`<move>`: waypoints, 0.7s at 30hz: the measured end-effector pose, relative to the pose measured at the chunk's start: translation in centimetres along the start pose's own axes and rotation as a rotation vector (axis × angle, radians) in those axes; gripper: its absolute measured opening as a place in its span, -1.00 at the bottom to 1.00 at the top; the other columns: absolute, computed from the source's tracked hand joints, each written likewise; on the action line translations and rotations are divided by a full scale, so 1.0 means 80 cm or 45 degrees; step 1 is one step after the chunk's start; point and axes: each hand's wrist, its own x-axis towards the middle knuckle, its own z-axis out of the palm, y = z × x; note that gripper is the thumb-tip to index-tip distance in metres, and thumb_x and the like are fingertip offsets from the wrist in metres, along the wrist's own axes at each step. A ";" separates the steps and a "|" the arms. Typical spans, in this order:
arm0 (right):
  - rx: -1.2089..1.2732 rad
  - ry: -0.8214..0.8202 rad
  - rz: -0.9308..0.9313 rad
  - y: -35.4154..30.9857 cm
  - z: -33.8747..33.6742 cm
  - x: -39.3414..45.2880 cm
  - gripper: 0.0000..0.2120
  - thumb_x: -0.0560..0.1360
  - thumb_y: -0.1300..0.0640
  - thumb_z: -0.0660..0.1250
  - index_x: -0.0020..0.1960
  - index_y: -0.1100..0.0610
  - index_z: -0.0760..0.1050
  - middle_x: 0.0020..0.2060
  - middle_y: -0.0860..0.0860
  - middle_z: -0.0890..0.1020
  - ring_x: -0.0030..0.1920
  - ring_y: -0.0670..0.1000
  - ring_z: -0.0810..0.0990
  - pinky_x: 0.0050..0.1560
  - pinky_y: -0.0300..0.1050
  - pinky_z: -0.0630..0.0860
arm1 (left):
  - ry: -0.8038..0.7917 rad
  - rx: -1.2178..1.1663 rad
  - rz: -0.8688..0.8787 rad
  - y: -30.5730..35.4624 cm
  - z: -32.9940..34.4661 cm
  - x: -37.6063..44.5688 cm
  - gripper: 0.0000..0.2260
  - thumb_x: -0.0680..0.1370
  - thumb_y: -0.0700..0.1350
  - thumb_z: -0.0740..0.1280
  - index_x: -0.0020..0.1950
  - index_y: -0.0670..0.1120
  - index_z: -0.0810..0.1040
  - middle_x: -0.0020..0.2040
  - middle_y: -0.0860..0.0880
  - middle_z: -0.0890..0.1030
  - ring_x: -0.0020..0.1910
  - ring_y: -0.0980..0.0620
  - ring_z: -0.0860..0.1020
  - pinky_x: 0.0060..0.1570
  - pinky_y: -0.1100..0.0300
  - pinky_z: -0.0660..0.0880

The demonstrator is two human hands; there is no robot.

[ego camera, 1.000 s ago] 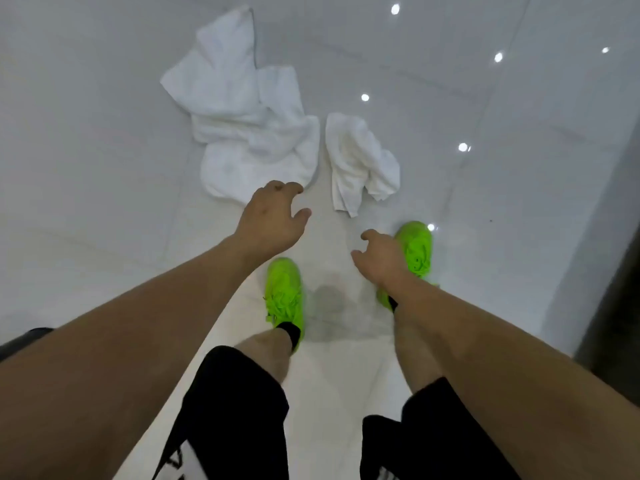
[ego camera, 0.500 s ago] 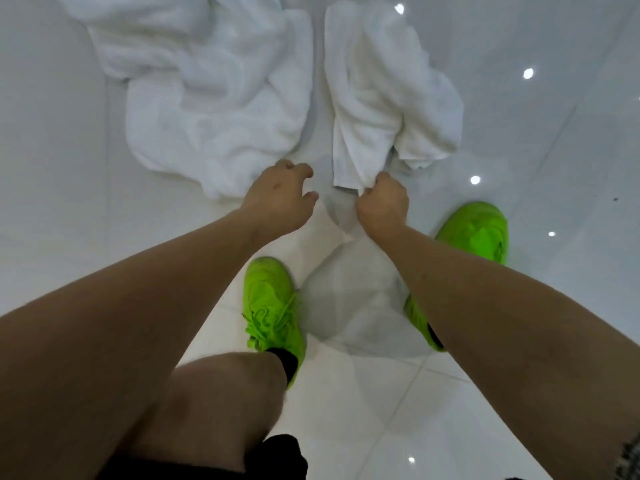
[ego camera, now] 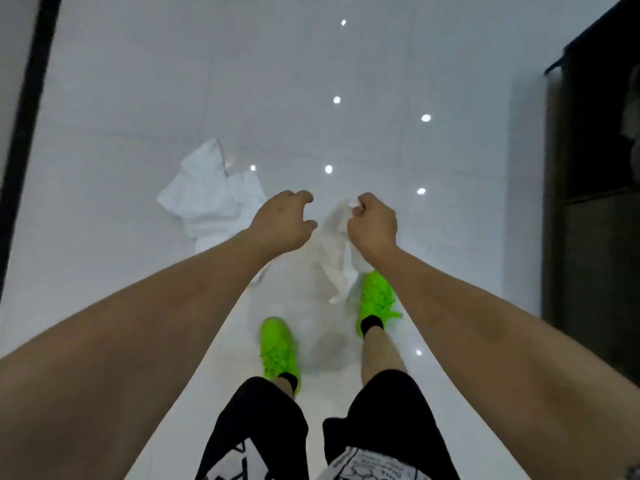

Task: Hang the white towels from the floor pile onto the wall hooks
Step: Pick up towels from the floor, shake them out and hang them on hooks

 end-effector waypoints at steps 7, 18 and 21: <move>0.306 0.317 -0.111 -0.110 -0.266 -0.136 -0.85 0.45 0.19 0.17 -0.19 0.15 0.51 -0.36 -0.05 0.52 -0.33 -0.04 0.47 -0.31 -0.13 0.42 | 0.036 0.155 0.504 0.232 -0.172 -0.110 -0.35 0.43 0.06 0.48 0.46 0.05 0.31 0.37 -0.02 0.44 0.33 -0.06 0.39 0.17 0.11 0.38; 0.950 0.690 -0.442 -0.058 -0.615 -0.373 -0.79 0.40 0.08 0.40 -0.05 0.19 0.56 -0.13 0.12 0.65 -0.12 0.08 0.63 -0.13 0.06 0.56 | 0.306 -0.172 0.974 0.565 -0.214 -0.338 -0.84 0.42 0.06 0.42 -0.17 0.07 0.47 -0.17 0.06 0.55 -0.17 0.07 0.53 -0.29 0.18 0.44; 1.047 0.478 -0.495 -0.007 -0.679 -0.426 -0.76 0.44 0.24 0.40 0.11 0.22 0.58 -0.09 0.15 0.68 -0.12 0.09 0.67 -0.17 -0.05 0.60 | 0.364 -0.253 1.066 0.641 -0.202 -0.398 -0.75 0.39 0.12 0.46 -0.09 0.00 0.55 -0.15 0.01 0.59 -0.13 0.04 0.57 -0.16 0.10 0.55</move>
